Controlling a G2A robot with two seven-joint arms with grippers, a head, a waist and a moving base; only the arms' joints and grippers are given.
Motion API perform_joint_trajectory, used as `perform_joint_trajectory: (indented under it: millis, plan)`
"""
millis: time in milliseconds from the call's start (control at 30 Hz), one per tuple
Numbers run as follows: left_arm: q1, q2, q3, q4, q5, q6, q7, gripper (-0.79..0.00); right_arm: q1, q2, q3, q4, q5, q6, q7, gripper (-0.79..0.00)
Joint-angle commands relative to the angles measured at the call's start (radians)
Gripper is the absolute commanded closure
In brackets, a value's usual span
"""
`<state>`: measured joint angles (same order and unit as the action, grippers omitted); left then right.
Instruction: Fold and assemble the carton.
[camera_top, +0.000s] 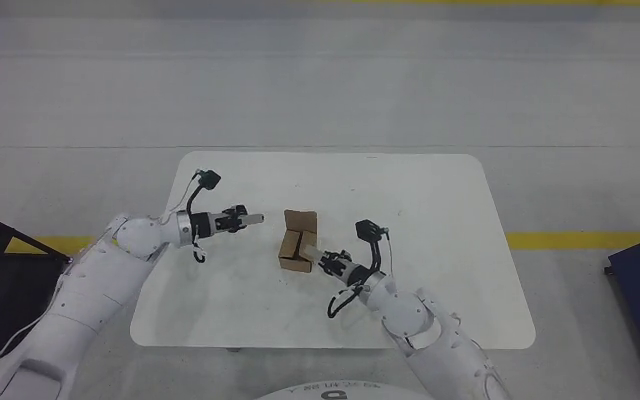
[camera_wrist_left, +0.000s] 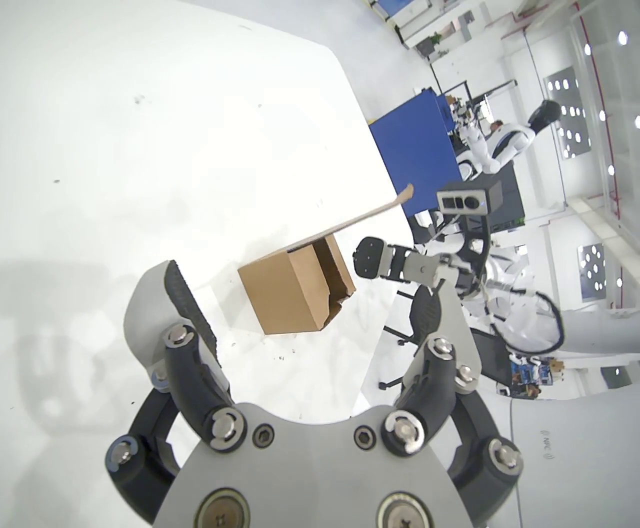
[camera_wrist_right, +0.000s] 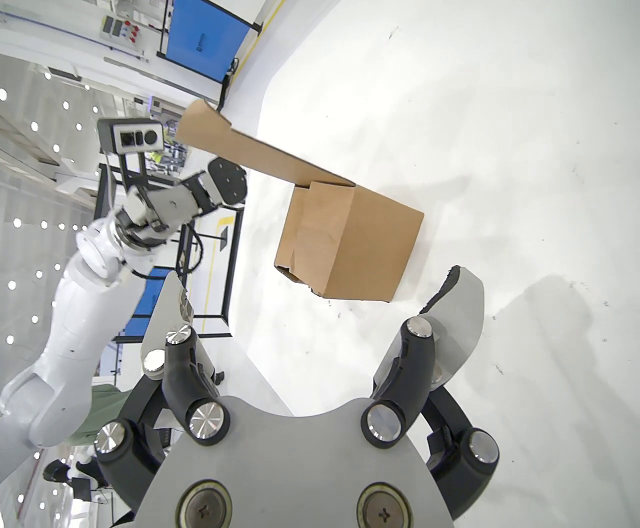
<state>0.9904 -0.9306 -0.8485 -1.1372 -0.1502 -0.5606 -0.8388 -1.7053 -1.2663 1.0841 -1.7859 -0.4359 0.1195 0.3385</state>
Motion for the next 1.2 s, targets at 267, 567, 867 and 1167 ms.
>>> perform_joint_trajectory:
  millis: [267, 567, 867, 1167]
  plan:
    - [-0.254, -0.116, 0.156, 0.105, -0.034, 0.230, -0.080, -0.785, 0.051, -0.014, -0.112, 0.033, -0.142, 0.113, -0.027, -0.588]
    - [-0.404, -0.251, 0.306, 0.260, -0.030, 0.323, -0.096, -0.785, 0.069, -0.014, -0.191, 0.049, -0.332, 0.189, 0.015, -0.508]
    - [-0.422, -0.328, 0.345, 0.436, -0.110, 0.190, -0.194, -0.785, 0.070, -0.016, -0.195, 0.057, -0.400, 0.304, 0.043, -0.376]
    - [-0.390, -0.337, 0.316, 0.534, -0.198, 0.015, -0.357, -0.785, 0.054, -0.025, -0.106, 0.031, -0.219, 0.317, -0.057, -0.323]
